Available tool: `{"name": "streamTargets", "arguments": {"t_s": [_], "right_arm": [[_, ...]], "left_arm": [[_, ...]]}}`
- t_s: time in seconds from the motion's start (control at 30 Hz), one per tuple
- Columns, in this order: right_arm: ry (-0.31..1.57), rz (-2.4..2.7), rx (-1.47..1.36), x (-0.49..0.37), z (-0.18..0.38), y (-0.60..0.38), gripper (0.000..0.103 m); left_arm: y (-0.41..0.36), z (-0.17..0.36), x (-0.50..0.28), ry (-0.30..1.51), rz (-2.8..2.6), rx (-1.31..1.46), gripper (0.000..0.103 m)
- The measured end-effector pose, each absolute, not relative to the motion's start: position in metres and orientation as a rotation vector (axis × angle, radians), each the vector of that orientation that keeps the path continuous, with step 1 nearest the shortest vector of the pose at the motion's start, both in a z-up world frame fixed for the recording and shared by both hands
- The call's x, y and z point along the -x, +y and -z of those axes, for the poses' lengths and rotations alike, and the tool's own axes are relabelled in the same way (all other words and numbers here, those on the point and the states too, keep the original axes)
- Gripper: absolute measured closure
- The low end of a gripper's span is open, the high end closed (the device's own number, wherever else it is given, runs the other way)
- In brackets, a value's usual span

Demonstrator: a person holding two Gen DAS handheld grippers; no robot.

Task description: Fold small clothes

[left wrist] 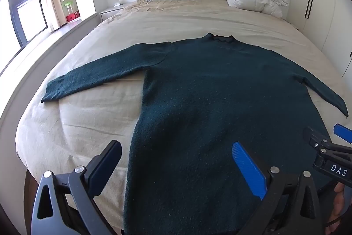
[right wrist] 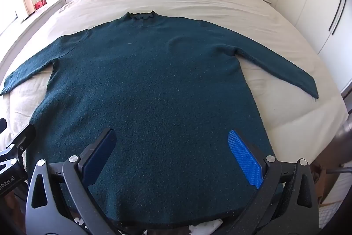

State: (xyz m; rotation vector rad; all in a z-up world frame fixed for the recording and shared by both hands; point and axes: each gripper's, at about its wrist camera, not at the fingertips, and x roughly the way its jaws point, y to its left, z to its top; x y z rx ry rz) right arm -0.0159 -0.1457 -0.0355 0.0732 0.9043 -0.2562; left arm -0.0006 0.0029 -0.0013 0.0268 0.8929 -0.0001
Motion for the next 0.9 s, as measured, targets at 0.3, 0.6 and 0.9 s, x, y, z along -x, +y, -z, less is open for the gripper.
{"name": "streamTargets", "arguments": {"t_s": [0.3, 0.6, 0.9], "right_arm": [[0.908, 0.252, -0.076, 0.0164, 0.0352, -0.1433, 0.0], [0.909, 0.253, -0.074, 0.0167, 0.0352, -0.1407, 0.0], [0.91, 0.253, -0.075, 0.0163, 0.035, -0.142, 0.0]], "left_arm": [[0.0066, 0.0032, 0.0005, 0.898, 0.002, -0.02, 0.0], [0.0061, 0.0048, 0.0009, 0.9, 0.005, -0.02, 0.0], [0.0038, 0.0045, 0.0023, 0.899, 0.006, -0.023, 0.0]]}}
